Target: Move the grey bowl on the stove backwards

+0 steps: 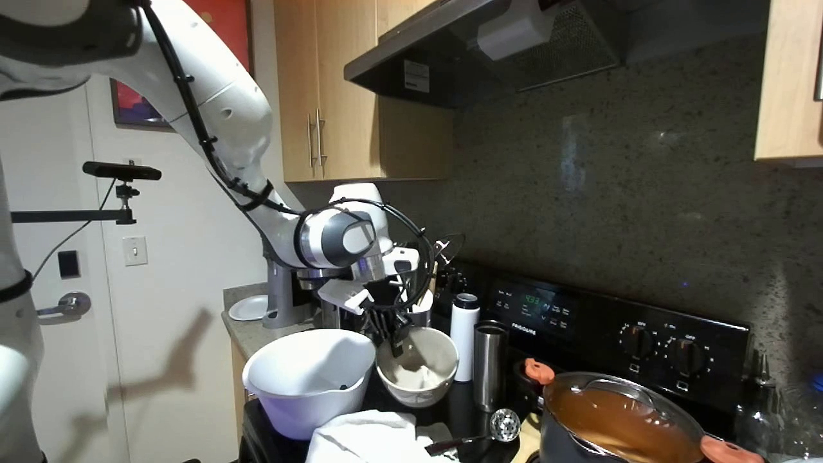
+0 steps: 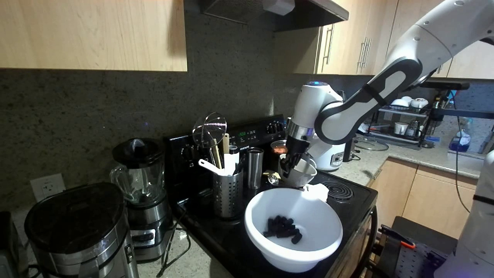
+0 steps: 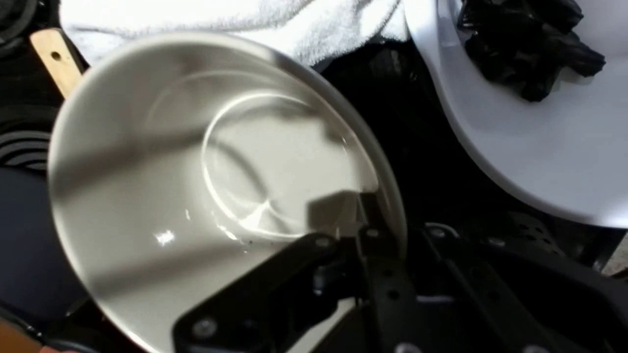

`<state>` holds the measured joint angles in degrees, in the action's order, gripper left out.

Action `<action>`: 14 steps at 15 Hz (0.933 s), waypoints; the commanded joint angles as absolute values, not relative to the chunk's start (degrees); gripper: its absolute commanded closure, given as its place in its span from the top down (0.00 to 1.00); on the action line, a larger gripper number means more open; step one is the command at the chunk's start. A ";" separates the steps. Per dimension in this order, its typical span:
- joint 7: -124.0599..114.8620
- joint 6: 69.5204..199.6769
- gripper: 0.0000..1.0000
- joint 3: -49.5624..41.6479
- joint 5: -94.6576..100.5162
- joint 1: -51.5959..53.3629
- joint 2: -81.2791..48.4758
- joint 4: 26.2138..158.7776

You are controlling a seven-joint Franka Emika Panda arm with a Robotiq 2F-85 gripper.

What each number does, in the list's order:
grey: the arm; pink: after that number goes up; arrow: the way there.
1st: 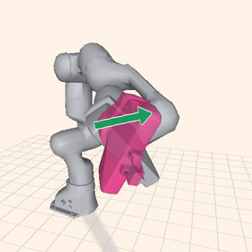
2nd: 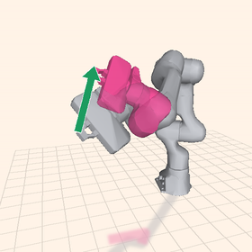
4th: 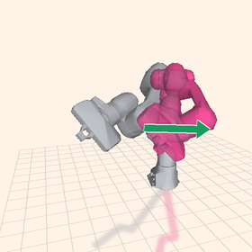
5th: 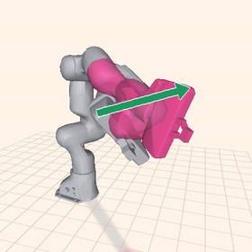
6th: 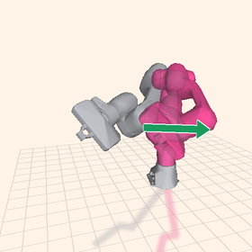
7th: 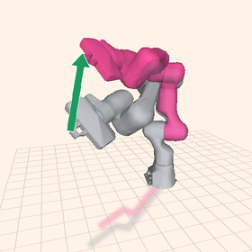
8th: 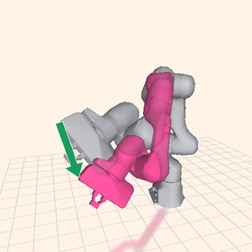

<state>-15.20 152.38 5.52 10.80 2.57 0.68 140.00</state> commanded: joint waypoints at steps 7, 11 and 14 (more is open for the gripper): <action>-28.79 164.27 0.03 3.43 20.81 3.99 -6.51 135.61; -33.22 162.52 0.03 3.62 22.96 4.45 -8.71 131.50; -34.64 161.59 0.03 3.49 23.07 4.82 -10.63 128.08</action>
